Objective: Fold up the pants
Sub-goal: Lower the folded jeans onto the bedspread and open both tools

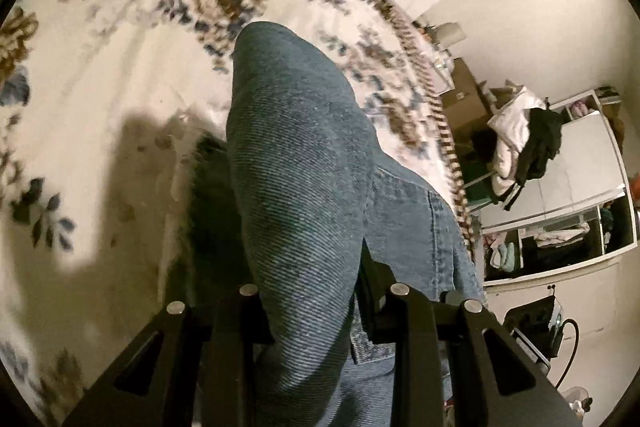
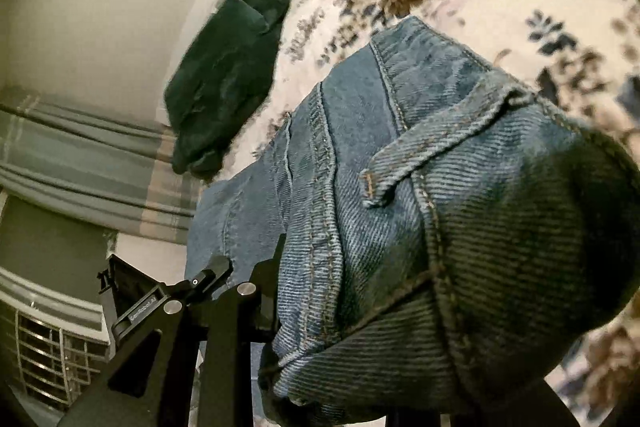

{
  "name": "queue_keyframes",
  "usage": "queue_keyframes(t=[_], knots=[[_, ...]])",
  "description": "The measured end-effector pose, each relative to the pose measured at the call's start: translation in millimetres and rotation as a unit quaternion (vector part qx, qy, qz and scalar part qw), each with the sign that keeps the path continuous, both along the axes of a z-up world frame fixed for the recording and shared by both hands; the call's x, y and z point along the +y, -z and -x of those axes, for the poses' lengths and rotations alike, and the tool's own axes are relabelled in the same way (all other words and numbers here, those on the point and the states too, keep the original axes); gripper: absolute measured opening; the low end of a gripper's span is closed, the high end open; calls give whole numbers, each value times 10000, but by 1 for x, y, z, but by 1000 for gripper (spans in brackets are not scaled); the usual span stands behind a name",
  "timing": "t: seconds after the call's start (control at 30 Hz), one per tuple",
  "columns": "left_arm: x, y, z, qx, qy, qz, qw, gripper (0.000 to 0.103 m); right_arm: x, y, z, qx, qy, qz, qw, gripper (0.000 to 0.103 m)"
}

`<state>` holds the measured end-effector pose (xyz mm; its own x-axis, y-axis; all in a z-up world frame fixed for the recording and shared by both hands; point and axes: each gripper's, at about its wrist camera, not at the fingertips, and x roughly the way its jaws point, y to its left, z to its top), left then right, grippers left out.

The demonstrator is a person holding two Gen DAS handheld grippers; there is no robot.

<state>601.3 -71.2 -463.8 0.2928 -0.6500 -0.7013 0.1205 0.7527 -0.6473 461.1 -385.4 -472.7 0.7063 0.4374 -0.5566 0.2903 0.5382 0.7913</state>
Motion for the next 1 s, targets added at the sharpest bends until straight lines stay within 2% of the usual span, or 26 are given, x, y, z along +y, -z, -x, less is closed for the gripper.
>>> queue_keyframes(t=[0.07, 0.17, 0.33, 0.43, 0.53, 0.6, 0.63, 0.73, 0.87, 1.0], knots=[[4, 25, -10, 160, -4, -29, 9999, 25, 4, 26, -18, 128, -57, 69, 9999, 28], [15, 48, -6, 280, -28, 55, 9996, 27, 9, 45, -30, 185, -205, 232, 9993, 28], [27, 50, 11, 235, -24, 158, 9996, 29, 10, 55, -28, 220, -359, 385, 9984, 28], [29, 46, 19, 185, -109, -10, 9998, 37, 10, 58, -32, 367, -460, 397, 9975, 32], [33, 37, 32, 196, -271, -395, 9987, 44, 6, 56, -30, 602, -548, 509, 9954, 43], [36, 33, 45, 171, -331, -479, 9982, 44, 3, 52, -23, 745, -586, 687, 9931, 59], [36, 30, 55, 139, -337, -550, 9978, 44, 2, 50, -19, 798, -601, 818, 9916, 61], [38, 29, 80, 53, -331, -706, 9969, 46, -3, 40, -5, 897, -649, 1122, 9875, 64], [41, 39, 94, 92, -401, -855, 9955, 52, -5, 39, 4, 1096, -695, 1358, 9822, 65], [40, 45, 105, 64, -353, -1155, 9927, 59, -6, 45, 11, 1271, -701, 1550, 9772, 74]])
